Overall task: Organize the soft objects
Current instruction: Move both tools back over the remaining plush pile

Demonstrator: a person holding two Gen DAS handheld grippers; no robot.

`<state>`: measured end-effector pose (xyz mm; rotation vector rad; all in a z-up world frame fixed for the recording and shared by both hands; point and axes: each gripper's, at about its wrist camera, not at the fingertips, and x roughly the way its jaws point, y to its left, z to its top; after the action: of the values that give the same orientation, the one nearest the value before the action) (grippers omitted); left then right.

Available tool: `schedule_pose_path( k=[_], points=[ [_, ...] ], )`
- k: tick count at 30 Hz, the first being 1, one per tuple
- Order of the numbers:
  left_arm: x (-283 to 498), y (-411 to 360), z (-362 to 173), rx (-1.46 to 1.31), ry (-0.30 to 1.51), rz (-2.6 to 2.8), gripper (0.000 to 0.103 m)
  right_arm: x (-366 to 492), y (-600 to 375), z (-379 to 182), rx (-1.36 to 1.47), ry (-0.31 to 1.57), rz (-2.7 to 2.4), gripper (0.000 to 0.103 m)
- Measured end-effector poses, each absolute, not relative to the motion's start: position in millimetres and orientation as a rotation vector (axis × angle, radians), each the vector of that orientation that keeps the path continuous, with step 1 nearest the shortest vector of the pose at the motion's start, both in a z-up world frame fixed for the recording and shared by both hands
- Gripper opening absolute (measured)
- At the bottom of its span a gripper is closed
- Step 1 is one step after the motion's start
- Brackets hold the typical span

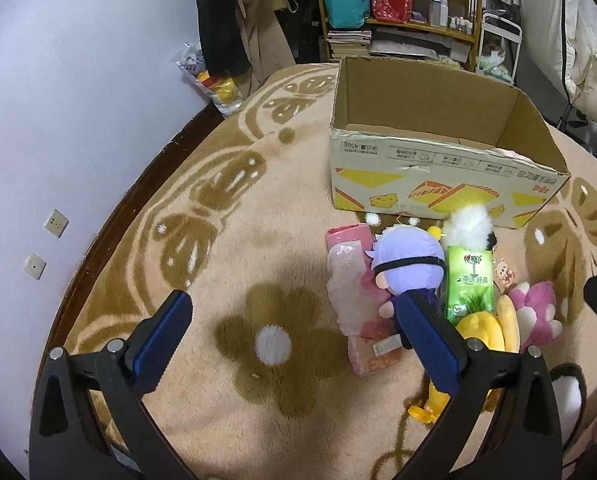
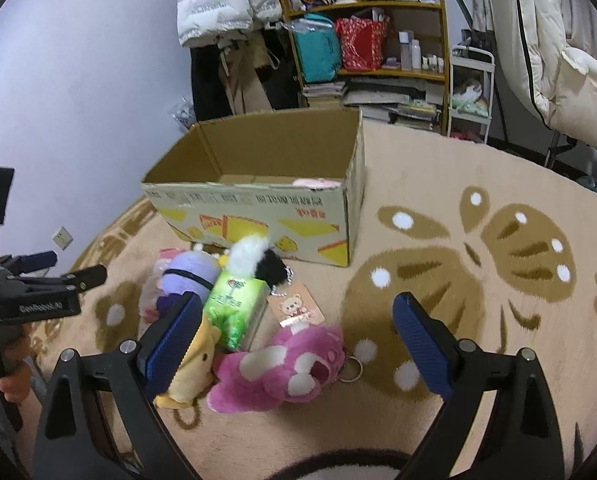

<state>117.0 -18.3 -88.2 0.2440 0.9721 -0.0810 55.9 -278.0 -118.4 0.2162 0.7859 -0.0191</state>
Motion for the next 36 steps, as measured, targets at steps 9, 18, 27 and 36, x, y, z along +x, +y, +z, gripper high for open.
schedule_pose_path(
  k=[9,18,27,36],
  points=[
    [136,-14,-102,0.224,1.018,-0.068,0.102,68,-282,-139,0.244,0.849,-0.027,0.1],
    [148,-17,-125,0.245,1.078,-0.067,0.102,81,-291,-161,0.308,0.914,-0.031,0.1],
    [163,-15,-151,0.176,1.184,-0.087,0.102,89,-292,-179,0.292,0.983,-0.031,0.1],
    [172,-15,-165,0.15,1.225,-0.093,0.102,91,-295,-186,0.322,1.012,-0.025,0.1]
  ],
)
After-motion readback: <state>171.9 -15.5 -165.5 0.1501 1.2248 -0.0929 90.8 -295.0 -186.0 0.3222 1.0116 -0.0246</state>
